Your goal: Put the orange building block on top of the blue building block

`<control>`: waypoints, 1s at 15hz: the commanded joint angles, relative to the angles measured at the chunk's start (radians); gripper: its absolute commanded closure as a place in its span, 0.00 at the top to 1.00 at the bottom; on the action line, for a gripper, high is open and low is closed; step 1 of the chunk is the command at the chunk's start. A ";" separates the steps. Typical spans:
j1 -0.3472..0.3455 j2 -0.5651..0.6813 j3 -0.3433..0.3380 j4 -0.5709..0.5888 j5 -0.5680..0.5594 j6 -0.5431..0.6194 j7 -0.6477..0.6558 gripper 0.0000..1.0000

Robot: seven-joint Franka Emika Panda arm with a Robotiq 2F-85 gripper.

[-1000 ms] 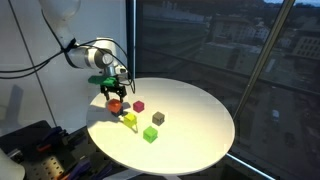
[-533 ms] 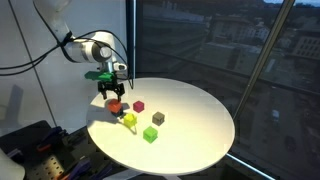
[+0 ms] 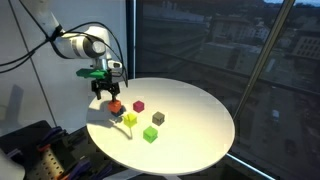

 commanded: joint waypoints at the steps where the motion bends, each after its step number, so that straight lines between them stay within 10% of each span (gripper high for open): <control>1: -0.023 -0.085 0.017 -0.057 0.034 -0.031 -0.026 1.00; 15: -0.028 -0.266 0.011 -0.136 0.301 0.005 -0.135 1.00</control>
